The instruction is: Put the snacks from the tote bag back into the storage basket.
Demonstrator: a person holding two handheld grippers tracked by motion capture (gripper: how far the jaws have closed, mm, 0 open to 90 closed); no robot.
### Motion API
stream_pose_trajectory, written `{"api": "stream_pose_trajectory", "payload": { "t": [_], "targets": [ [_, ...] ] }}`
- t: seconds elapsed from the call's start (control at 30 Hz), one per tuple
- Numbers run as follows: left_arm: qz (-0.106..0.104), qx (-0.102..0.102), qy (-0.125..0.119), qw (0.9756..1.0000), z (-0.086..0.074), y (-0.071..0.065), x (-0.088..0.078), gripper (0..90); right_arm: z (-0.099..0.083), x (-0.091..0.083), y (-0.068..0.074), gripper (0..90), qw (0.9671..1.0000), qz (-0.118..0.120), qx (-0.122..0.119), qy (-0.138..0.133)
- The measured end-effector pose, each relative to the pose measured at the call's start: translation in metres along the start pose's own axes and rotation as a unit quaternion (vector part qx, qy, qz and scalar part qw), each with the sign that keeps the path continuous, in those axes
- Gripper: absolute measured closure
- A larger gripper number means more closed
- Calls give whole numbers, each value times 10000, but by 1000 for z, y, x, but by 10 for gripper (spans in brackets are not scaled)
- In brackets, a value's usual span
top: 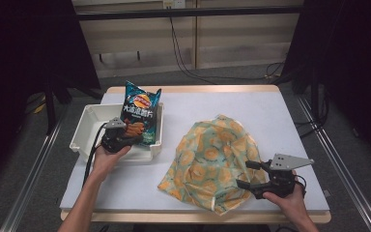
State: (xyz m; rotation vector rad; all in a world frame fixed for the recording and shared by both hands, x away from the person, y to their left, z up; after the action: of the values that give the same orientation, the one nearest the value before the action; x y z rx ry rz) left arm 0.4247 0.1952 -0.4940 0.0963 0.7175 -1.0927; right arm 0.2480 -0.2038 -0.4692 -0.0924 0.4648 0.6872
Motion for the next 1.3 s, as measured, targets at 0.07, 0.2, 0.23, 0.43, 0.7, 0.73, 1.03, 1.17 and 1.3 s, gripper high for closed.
{"api": "stream_pose_trajectory", "payload": {
  "t": [0.07,0.2,0.23,0.43,0.7,0.73,1.03,1.17,1.3],
  "targets": [
    [-37,-71,-23,10000,0,4,3,900,0,0,0,228,10000,4,4,6],
    [-10,-114,12,9999,0,8,7,900,-1,0,0,228,10000,-3,-7,3],
    [-3,-120,39,9999,-1,10,9,900,-1,0,-1,228,10000,-3,-5,1],
    [77,-116,110,9998,1,16,14,900,-1,0,0,227,10000,1,11,28],
    [40,-131,306,9994,6,26,14,895,-1,0,-1,227,10000,-1,18,27],
    [16,-122,348,9993,6,26,14,895,-1,0,0,227,10000,2,5,23],
    [58,-160,422,9990,6,33,15,871,-1,1,-1,226,10000,9,6,16],
    [164,-171,433,9988,6,36,15,853,-1,1,0,226,10000,8,5,26],
    [121,-203,491,9985,5,35,14,817,-1,1,-1,227,10000,10,16,13]
  ]
}}
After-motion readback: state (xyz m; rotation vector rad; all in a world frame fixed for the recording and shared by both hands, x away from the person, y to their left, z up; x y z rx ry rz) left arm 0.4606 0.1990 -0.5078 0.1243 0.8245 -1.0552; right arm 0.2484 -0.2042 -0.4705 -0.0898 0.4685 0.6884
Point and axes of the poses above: each handheld gripper's, and its own axes: x roughly forward along the jaws, z roughly out of its top, y roughly to its left, the point moved 6 cm from there along x, roughly forward along the jaws, and after that the axes turned 13 degrees about -z, right-handed, at the moved point
